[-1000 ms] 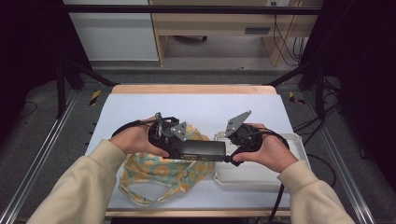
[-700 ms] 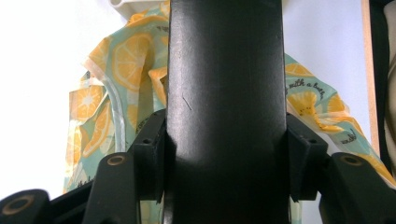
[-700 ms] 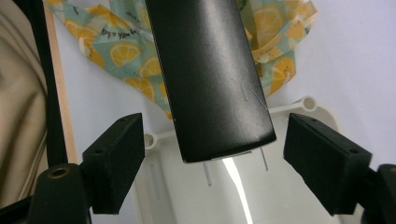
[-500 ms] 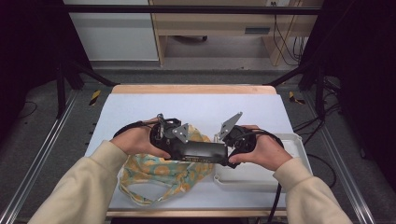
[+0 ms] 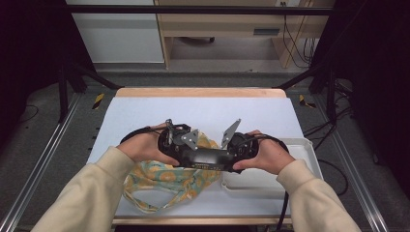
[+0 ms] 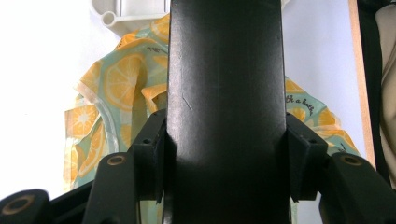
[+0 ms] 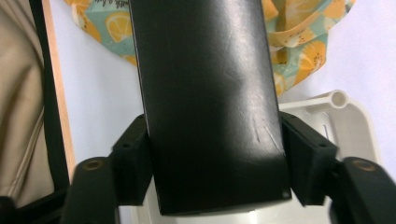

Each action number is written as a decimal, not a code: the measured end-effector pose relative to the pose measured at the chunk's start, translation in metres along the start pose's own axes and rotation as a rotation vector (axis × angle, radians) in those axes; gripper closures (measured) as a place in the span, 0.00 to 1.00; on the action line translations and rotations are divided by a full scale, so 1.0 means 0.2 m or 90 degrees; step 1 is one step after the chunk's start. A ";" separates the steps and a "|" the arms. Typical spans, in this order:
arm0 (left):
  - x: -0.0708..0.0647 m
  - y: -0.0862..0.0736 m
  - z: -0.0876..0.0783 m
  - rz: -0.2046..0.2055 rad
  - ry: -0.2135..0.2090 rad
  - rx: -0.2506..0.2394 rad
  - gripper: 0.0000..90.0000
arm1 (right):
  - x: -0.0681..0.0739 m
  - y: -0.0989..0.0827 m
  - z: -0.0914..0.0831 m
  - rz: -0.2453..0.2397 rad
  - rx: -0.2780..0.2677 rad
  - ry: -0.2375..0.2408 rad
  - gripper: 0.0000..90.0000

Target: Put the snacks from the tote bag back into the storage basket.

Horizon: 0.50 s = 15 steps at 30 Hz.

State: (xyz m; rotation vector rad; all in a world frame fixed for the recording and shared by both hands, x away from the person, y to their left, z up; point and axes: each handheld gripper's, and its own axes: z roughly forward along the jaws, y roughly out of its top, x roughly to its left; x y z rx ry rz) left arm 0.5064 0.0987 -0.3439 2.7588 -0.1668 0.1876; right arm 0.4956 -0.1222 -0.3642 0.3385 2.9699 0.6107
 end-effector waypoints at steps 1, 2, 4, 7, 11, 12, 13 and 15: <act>0.00 0.00 0.00 0.001 0.000 0.001 0.48 | 0.00 0.00 0.00 -0.003 0.002 0.001 0.42; 0.00 0.00 0.00 0.001 0.000 0.002 0.48 | 0.00 0.00 0.01 -0.004 0.005 0.002 0.42; 0.00 0.00 0.01 0.003 0.000 0.003 0.48 | 0.00 0.01 0.01 -0.008 0.009 0.001 0.43; 0.00 0.00 0.01 0.004 -0.002 0.004 0.48 | 0.01 0.01 0.02 -0.014 0.017 0.004 0.44; 0.00 0.00 0.02 0.001 -0.005 0.001 0.47 | 0.01 0.00 0.02 -0.022 0.017 0.003 0.45; 0.00 0.00 0.02 0.002 -0.004 0.000 0.47 | 0.01 0.00 0.02 -0.020 0.016 0.004 0.45; 0.00 0.00 0.02 0.001 -0.005 -0.002 0.47 | 0.01 0.00 0.02 -0.024 0.017 0.002 0.46; 0.00 0.00 0.02 0.000 -0.002 -0.003 0.46 | 0.01 0.00 0.02 -0.030 0.014 0.002 0.46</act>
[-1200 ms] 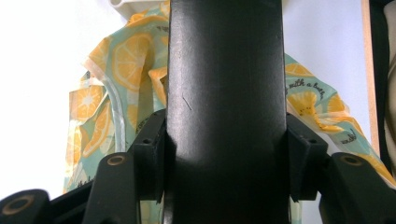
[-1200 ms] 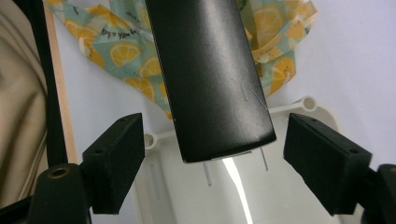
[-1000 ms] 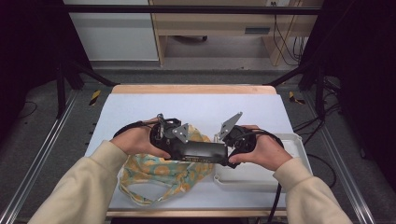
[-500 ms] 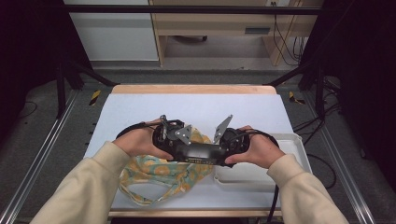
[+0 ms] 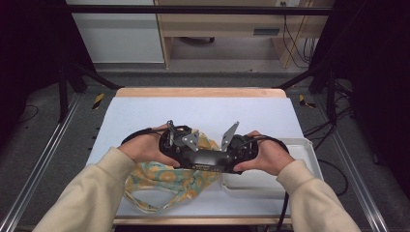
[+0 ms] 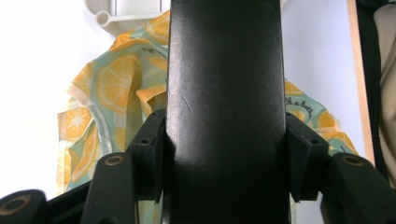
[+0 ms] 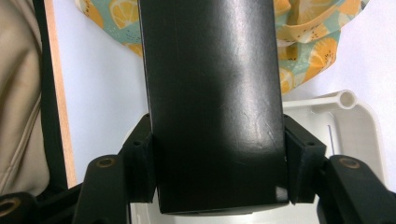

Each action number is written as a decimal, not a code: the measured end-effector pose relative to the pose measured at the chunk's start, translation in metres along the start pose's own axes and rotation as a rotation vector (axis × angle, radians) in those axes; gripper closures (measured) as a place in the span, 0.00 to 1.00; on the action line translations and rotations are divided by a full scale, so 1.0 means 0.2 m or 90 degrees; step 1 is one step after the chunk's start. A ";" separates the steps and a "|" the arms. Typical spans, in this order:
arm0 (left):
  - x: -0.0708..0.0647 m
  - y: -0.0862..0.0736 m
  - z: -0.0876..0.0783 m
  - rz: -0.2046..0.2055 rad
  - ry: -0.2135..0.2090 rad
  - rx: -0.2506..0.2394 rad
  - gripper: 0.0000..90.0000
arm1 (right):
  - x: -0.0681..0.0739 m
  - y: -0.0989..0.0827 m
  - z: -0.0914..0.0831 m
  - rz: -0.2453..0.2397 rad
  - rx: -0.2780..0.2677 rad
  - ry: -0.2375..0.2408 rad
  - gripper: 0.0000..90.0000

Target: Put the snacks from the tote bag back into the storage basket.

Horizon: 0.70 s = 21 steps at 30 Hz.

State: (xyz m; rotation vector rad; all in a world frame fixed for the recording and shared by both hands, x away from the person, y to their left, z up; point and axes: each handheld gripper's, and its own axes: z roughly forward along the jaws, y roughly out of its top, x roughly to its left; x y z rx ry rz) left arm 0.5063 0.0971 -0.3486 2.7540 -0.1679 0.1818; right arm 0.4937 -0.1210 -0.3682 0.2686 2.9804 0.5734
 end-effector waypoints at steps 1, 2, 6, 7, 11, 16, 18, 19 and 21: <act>0.00 0.00 0.00 -0.002 0.002 -0.005 0.46 | 0.00 0.00 0.00 0.001 -0.001 -0.001 0.46; 0.00 0.00 0.00 -0.007 0.003 -0.008 0.45 | 0.00 -0.01 0.00 0.000 -0.002 -0.002 0.46; 0.01 -0.01 0.00 -0.037 0.020 -0.021 0.27 | -0.01 -0.03 -0.02 0.005 -0.002 -0.003 0.46; 0.01 -0.01 -0.01 -0.037 0.030 -0.025 0.23 | -0.01 -0.04 -0.02 0.003 -0.003 -0.004 0.47; 0.01 -0.04 -0.04 -0.054 0.050 -0.037 0.14 | -0.02 -0.11 -0.05 0.014 -0.002 -0.008 0.46; 0.00 -0.09 -0.09 -0.093 0.068 -0.069 0.11 | -0.03 -0.22 -0.10 0.025 -0.005 -0.017 0.46; -0.01 -0.12 -0.11 -0.106 0.076 -0.072 0.11 | -0.04 -0.27 -0.13 0.037 -0.004 -0.021 0.46; -0.02 -0.14 -0.12 -0.109 0.081 -0.075 0.11 | -0.04 -0.29 -0.13 0.040 -0.004 -0.022 0.46; -0.03 -0.17 -0.14 -0.113 0.082 -0.080 0.11 | -0.04 -0.34 -0.16 0.044 -0.004 -0.026 0.46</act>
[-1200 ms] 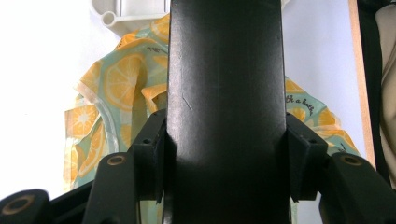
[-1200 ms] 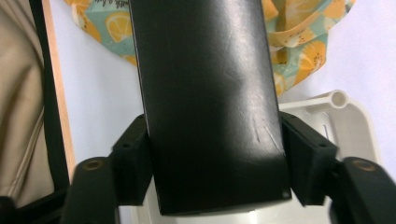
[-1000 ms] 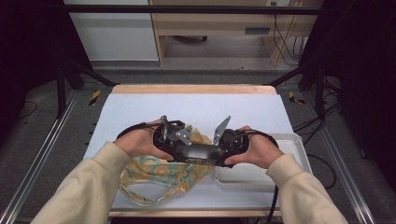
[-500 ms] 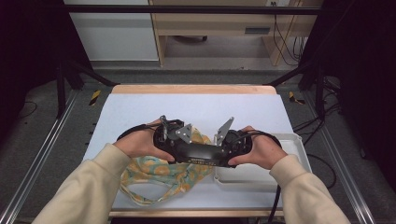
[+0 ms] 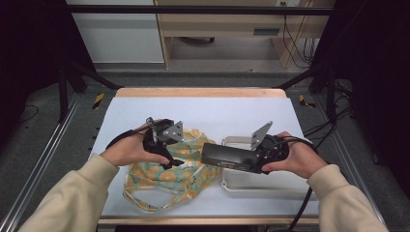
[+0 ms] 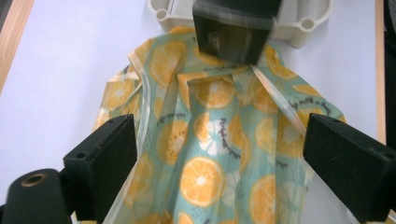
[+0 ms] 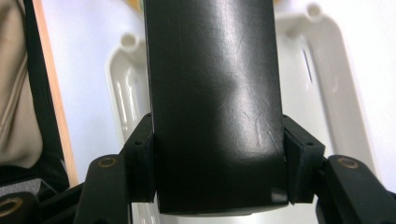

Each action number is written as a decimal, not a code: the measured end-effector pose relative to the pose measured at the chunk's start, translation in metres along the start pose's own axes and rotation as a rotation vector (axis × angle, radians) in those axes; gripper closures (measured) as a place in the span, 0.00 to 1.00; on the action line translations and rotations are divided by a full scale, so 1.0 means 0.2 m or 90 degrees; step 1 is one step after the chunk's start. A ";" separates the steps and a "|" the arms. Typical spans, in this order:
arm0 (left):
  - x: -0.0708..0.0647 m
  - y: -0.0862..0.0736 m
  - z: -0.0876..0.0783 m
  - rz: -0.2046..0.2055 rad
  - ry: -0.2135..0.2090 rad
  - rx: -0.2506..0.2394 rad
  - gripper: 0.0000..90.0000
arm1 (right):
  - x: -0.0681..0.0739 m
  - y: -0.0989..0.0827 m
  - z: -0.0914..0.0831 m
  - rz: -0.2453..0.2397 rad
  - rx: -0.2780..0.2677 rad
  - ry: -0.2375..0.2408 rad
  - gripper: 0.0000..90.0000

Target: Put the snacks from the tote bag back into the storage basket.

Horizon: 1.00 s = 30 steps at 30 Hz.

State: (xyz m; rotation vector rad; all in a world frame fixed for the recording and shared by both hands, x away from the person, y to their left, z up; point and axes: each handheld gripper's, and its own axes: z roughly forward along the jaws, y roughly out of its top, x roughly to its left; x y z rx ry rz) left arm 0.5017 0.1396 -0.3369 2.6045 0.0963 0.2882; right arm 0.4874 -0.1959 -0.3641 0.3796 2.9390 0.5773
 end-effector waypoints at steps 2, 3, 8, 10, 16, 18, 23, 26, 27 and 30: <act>0.00 -0.03 -0.02 0.000 0.008 0.006 0.11 | -0.01 -0.05 -0.02 0.010 -0.005 -0.006 0.46; 0.00 -0.04 -0.03 -0.002 0.008 0.008 0.11 | -0.02 -0.08 -0.03 0.016 -0.010 -0.010 0.46; 0.00 -0.12 -0.06 -0.022 0.017 0.008 0.11 | -0.03 -0.18 -0.07 0.028 -0.017 -0.015 0.47; 0.00 -0.15 -0.06 -0.036 0.025 0.001 0.11 | -0.03 -0.22 -0.07 0.033 -0.021 -0.014 0.47; 0.00 -0.22 -0.08 -0.051 0.032 0.001 0.11 | -0.05 -0.33 -0.09 0.042 -0.024 -0.018 0.47; 0.00 -0.24 -0.09 -0.054 0.037 0.000 0.10 | -0.05 -0.35 -0.10 0.041 -0.024 -0.017 0.47; -0.01 -0.28 -0.11 -0.066 0.048 -0.004 0.10 | -0.07 -0.40 -0.10 0.035 -0.027 -0.018 0.47; -0.03 -0.31 -0.13 -0.069 0.052 -0.004 0.10 | -0.07 -0.41 -0.09 0.030 -0.021 -0.014 0.47; -0.03 -0.32 -0.14 -0.070 0.052 -0.005 0.10 | -0.07 -0.41 -0.09 0.030 -0.018 -0.013 0.47; -0.03 -0.34 -0.14 -0.073 0.055 -0.003 0.10 | -0.08 -0.42 -0.08 0.024 -0.020 -0.011 0.47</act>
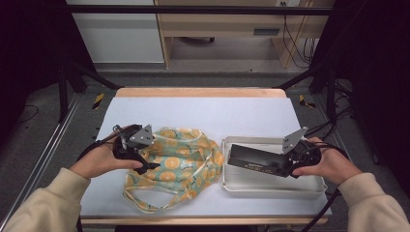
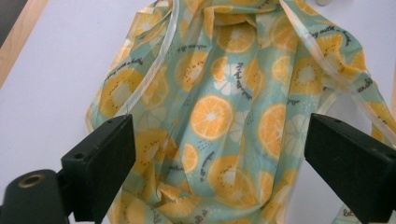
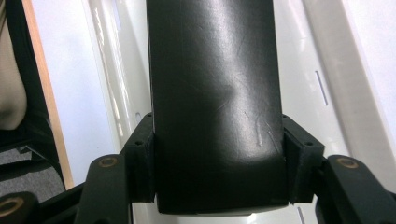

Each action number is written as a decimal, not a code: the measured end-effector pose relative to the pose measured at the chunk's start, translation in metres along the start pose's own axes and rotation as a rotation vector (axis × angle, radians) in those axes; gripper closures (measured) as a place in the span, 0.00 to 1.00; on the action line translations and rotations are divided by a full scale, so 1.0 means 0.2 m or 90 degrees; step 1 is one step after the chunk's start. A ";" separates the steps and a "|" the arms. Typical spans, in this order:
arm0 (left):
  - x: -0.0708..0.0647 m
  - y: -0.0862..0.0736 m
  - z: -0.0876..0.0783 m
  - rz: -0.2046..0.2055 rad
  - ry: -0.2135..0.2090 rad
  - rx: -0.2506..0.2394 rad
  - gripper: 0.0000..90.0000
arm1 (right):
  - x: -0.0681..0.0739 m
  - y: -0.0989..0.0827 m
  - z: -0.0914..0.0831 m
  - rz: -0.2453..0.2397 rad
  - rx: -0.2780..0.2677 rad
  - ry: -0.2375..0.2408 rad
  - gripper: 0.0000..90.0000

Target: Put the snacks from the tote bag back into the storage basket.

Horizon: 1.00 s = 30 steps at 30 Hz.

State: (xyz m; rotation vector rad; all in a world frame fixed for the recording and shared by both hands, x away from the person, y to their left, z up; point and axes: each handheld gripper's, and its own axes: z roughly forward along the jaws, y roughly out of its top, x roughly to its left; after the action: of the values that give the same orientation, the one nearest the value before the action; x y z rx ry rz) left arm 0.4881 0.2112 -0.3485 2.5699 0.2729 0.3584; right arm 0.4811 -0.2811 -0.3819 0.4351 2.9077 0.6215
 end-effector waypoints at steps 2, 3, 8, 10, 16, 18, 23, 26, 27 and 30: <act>0.00 -0.01 0.00 0.004 0.002 0.002 0.10 | 0.00 0.00 0.01 -0.004 0.004 0.002 0.47; 0.00 -0.01 0.00 0.003 0.003 0.001 0.10 | -0.01 0.00 0.02 -0.006 0.007 0.007 0.47; 0.00 -0.02 0.00 0.003 0.006 -0.010 0.10 | -0.02 -0.02 0.04 -0.010 0.014 0.011 0.47; 0.00 -0.02 0.00 0.003 0.005 -0.010 0.10 | -0.02 -0.02 0.04 -0.013 0.014 0.010 0.47; 0.01 -0.04 0.02 0.004 0.004 -0.004 0.10 | -0.04 -0.01 0.07 -0.027 0.020 0.014 0.47; 0.01 -0.05 0.02 0.000 0.003 -0.003 0.10 | -0.04 -0.01 0.08 -0.028 0.022 0.016 0.47; 0.01 -0.07 0.04 -0.002 0.000 0.005 0.10 | -0.05 0.00 0.10 -0.031 0.027 0.020 0.47; 0.01 -0.07 0.05 -0.005 -0.004 0.005 0.10 | -0.06 -0.01 0.10 -0.033 0.023 0.020 0.47; 0.01 -0.08 0.05 -0.005 -0.004 0.005 0.10 | -0.06 0.00 0.10 -0.032 0.024 0.022 0.47; 0.02 -0.08 0.05 -0.006 -0.007 0.006 0.10 | -0.06 0.00 0.10 -0.033 0.023 0.022 0.47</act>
State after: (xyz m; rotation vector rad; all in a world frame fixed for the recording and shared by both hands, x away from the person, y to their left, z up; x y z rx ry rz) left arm 0.4923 0.2212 -0.3653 2.5783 0.2826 0.3405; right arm 0.4965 -0.2777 -0.4000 0.3542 2.9570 0.5763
